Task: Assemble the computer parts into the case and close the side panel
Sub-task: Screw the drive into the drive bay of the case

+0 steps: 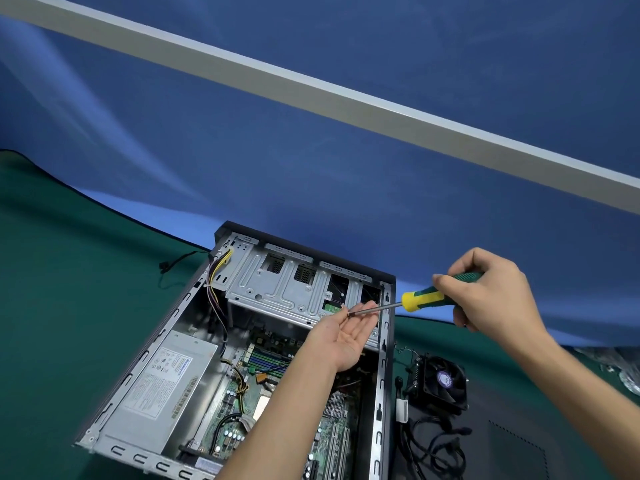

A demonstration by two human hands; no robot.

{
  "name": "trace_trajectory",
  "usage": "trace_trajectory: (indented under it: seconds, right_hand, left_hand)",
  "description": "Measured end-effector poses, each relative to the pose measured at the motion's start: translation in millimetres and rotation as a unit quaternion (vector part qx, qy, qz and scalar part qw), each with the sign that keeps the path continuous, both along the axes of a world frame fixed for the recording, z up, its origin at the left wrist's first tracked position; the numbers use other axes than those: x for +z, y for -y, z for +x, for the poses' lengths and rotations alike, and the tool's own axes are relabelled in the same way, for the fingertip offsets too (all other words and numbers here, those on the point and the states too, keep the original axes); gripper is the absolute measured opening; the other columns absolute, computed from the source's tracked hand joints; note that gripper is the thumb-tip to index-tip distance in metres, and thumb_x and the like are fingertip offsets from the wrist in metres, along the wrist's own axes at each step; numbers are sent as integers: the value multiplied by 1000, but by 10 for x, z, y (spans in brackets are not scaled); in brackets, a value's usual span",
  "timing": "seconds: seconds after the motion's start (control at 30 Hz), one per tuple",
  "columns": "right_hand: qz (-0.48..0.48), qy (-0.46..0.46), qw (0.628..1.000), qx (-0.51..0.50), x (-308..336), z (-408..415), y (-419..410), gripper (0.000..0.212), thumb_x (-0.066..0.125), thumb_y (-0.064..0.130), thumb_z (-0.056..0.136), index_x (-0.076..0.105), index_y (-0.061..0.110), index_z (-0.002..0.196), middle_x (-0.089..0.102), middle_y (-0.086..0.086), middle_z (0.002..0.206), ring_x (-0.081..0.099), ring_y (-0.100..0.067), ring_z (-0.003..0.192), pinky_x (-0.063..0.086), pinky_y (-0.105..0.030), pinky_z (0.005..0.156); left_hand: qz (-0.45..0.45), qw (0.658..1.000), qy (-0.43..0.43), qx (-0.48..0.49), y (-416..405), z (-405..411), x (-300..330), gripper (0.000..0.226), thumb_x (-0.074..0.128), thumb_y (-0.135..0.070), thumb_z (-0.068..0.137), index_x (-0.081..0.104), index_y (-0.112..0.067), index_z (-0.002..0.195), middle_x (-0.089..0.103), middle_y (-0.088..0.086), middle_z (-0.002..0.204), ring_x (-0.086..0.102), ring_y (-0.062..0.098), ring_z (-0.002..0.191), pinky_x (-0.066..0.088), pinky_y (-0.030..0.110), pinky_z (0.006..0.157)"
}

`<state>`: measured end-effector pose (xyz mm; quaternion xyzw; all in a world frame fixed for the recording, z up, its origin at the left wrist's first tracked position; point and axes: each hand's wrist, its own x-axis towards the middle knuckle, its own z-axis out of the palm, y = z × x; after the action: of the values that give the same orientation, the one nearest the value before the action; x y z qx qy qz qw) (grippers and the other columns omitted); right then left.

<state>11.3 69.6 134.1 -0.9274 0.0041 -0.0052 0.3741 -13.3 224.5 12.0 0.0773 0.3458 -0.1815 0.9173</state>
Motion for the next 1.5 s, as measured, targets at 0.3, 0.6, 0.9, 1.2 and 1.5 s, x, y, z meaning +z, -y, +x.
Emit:
trace_trajectory:
  seconds: [0.3, 0.6, 0.9, 1.2, 1.5]
  right_hand:
    - [26, 18, 999, -11, -67, -62, 33, 20, 69, 18, 82, 52, 10, 74, 54, 3, 39, 43, -11, 27, 32, -16, 31]
    - [25, 45, 999, -11, -164, -154, -22, 23, 68, 23, 82, 49, 14, 72, 54, 5, 40, 49, -15, 30, 36, -20, 31]
    - [-48, 29, 998, 8, -165, -126, 91, 19, 66, 20, 79, 49, 17, 72, 61, -13, 57, 59, -38, 53, 48, -36, 48]
    - [-89, 21, 996, -7, -132, -19, 124, 20, 67, 21, 79, 48, 19, 72, 64, -10, 74, 60, -40, 57, 51, -42, 54]
    - [-134, 8, 991, -11, -143, 67, 12, 21, 66, 23, 79, 47, 21, 72, 62, -7, 61, 60, -33, 53, 51, -37, 53]
  left_hand:
    - [-20, 998, -17, 55, 91, 9, 30, 31, 40, -14, 101, 58, 11, 101, 69, 22, 82, 67, 29, 76, 51, 40, 82]
    - [-55, 985, -47, 155, 274, 52, 73, 34, 34, -18, 103, 54, 7, 115, 63, 19, 112, 61, 27, 108, 49, 37, 87]
    - [-35, 992, -80, 89, 481, 21, -25, 45, 28, -20, 105, 58, 11, 91, 67, 20, 86, 65, 25, 78, 57, 32, 61]
    - [-99, 987, -89, 93, 557, 140, -77, 47, 21, -22, 105, 53, 12, 100, 70, 25, 80, 70, 33, 62, 58, 38, 48]
    - [-158, 979, -95, 87, 521, 147, -152, 37, 22, -17, 102, 48, 9, 108, 69, 27, 86, 70, 36, 66, 58, 46, 55]
